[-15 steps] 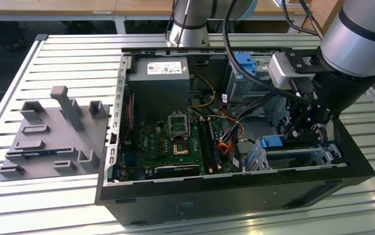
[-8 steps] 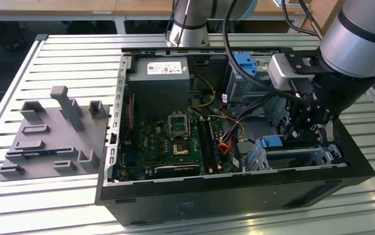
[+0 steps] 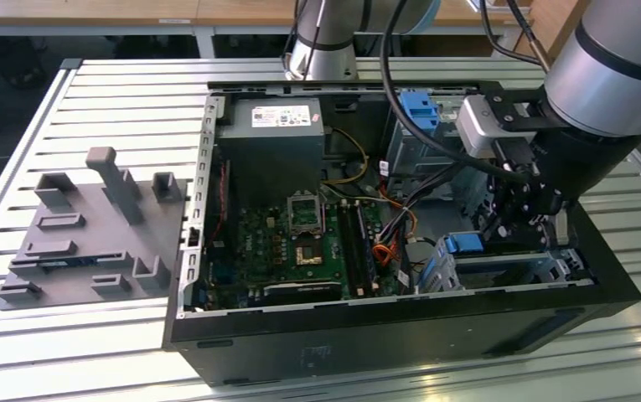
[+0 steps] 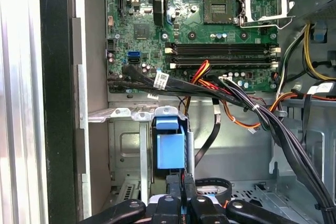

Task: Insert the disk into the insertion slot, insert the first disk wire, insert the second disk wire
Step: 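Insert the second disk wire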

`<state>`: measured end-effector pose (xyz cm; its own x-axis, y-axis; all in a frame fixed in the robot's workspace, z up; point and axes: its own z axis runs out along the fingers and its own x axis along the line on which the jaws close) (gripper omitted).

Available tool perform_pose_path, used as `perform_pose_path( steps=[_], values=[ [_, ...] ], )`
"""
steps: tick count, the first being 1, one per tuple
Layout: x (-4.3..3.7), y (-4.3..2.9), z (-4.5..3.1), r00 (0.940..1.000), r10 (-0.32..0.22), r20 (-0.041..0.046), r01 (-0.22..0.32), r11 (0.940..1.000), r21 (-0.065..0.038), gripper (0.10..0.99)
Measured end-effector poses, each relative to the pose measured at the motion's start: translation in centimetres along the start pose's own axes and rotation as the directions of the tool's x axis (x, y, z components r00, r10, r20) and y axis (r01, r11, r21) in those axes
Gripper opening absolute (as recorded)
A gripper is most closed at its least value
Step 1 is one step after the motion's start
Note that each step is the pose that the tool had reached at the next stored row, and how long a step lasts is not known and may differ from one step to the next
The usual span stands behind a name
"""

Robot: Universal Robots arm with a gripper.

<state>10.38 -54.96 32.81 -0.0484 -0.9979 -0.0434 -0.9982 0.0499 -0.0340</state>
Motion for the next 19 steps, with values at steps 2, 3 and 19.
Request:
perform_pose_path(
  steps=[2,3,19],
  values=[
    [0.00,-0.01,0.01,1.0000,0.000,-0.0001,0.000,1.0000,0.000,0.149],
    [0.00,-0.01,0.01,1.0000,0.000,0.0000,0.000,1.0000,0.000,0.149],
    [-0.04,-0.05,-0.91,1.0000,0.000,0.0001,0.000,1.0000,-0.002,0.220]
  ],
)
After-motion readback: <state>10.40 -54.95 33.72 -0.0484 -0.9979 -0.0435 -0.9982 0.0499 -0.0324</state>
